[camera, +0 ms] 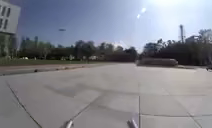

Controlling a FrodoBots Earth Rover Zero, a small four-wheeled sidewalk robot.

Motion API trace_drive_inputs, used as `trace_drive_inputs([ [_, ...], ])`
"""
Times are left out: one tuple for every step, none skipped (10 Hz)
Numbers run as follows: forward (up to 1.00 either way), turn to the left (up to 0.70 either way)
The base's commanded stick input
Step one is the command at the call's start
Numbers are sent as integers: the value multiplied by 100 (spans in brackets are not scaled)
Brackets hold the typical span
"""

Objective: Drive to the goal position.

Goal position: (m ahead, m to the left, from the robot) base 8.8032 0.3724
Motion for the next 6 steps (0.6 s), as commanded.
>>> trace_drive_inputs([
  [100,-40],
  [100,-40],
  [100,-40],
  [100,-40],
  [100,-32],
  [100,-13],
])
